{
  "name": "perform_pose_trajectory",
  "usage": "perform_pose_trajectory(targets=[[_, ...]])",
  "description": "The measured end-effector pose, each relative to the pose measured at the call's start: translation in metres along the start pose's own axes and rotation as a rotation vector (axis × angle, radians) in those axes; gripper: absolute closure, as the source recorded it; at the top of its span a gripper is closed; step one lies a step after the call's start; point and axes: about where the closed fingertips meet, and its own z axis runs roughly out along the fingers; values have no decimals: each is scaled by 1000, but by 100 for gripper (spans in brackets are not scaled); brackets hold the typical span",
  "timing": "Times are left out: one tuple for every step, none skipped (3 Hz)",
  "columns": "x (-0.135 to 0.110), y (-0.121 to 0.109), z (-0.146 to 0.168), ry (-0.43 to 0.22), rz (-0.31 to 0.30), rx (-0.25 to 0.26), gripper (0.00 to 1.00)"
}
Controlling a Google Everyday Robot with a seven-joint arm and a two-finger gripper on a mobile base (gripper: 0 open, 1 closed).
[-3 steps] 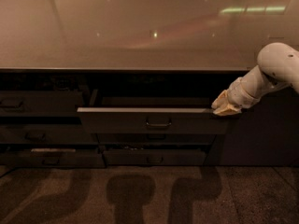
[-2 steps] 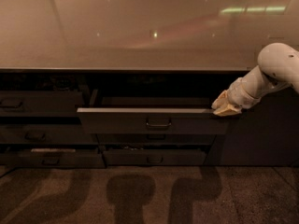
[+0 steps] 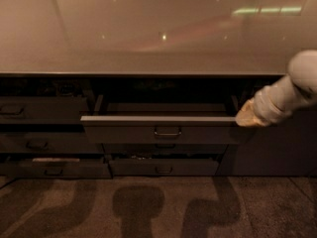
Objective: Open top drawer
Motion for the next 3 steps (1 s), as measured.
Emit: perform_pose_trajectory(targets=[[3, 21, 10, -19, -59, 26, 100], [3, 21, 9, -19, -59, 26, 100], [-21, 4, -46, -62, -60, 87, 100]])
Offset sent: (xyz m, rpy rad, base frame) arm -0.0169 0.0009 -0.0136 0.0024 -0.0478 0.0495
